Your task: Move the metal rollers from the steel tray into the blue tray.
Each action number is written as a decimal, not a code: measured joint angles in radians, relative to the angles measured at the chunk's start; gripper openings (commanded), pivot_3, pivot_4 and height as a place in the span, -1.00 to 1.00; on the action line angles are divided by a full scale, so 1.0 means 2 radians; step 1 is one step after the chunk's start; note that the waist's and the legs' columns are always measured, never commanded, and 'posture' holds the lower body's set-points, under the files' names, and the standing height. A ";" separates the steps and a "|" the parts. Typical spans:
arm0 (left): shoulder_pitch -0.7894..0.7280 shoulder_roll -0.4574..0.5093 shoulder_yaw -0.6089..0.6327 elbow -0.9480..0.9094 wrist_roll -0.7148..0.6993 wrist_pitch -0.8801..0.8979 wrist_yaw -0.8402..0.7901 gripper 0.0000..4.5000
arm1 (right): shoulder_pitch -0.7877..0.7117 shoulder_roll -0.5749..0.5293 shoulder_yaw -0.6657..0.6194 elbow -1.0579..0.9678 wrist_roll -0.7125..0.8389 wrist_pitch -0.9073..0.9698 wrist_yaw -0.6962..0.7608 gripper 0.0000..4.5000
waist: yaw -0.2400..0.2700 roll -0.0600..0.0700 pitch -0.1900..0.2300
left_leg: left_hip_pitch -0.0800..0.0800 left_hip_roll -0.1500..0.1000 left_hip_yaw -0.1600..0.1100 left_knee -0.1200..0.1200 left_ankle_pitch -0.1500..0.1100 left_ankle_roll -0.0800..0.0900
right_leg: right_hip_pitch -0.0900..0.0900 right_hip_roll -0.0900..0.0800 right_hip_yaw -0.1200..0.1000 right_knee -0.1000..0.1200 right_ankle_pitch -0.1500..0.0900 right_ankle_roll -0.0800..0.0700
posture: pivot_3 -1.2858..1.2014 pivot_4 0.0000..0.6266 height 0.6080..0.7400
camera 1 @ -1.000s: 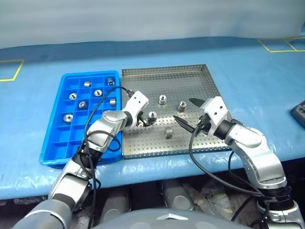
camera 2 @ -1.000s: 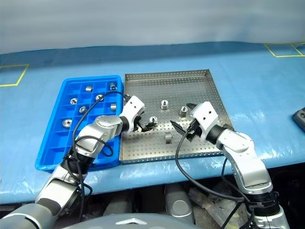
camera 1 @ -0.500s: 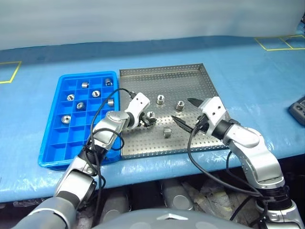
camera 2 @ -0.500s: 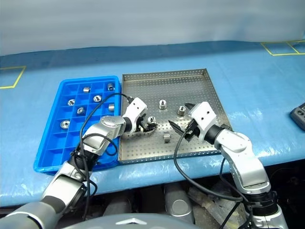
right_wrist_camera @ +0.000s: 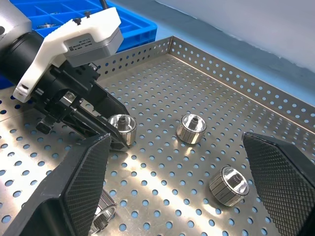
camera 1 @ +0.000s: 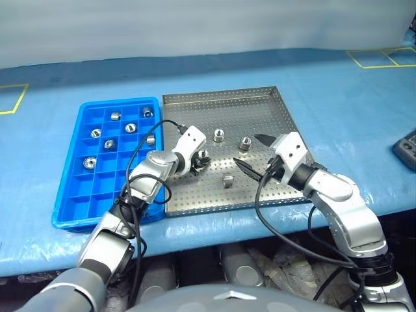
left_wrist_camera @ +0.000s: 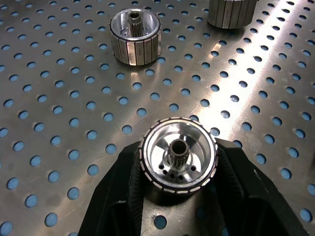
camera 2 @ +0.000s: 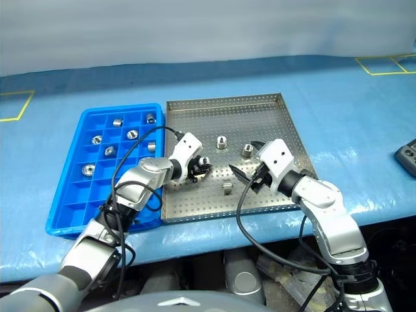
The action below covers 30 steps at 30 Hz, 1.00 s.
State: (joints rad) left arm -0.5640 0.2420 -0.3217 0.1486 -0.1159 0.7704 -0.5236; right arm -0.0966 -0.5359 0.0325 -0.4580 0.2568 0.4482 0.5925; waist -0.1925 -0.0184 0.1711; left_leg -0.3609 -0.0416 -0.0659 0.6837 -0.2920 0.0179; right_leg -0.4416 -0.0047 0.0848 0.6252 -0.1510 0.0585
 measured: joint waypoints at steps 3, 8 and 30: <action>0.001 0.001 0.001 0.000 0.000 -0.001 0.001 -0.25 | -0.003 0.002 0.002 0.001 0.000 0.000 0.002 1.00 | 0.000 0.000 0.000 | 0.000 0.000 0.000 0.000 0.000 0.000 | 0.000 0.000 0.001 0.000 0.000 0.000 | -0.16 -0.52 1.00; 0.019 0.016 0.010 -0.035 0.000 0.016 0.008 -0.25 | -0.010 0.007 0.014 0.007 0.000 0.000 0.009 1.00 | -0.004 0.000 0.000 | 0.000 0.000 0.001 0.000 0.000 0.000 | -0.001 0.001 0.003 0.000 0.000 0.001 | -0.14 -0.52 1.00; 0.241 0.136 0.297 -0.527 -0.044 0.320 0.058 -0.25 | -0.085 0.032 0.092 0.074 0.015 -0.014 0.114 1.00 | 0.049 -0.002 0.001 | 0.000 0.001 0.002 0.000 -0.001 0.001 | -0.002 0.000 0.004 0.000 0.001 0.001 | 0.04 -0.52 1.00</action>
State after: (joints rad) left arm -0.0814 0.5146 0.2725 -0.9062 -0.2045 1.4103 -0.4075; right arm -0.2662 -0.4723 0.2164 -0.3107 0.2869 0.4210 0.8200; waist -0.0938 -0.0221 0.1734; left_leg -0.3600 -0.0403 -0.0628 0.6833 -0.2940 0.0209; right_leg -0.4447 -0.0038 0.0921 0.6245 -0.1499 0.0600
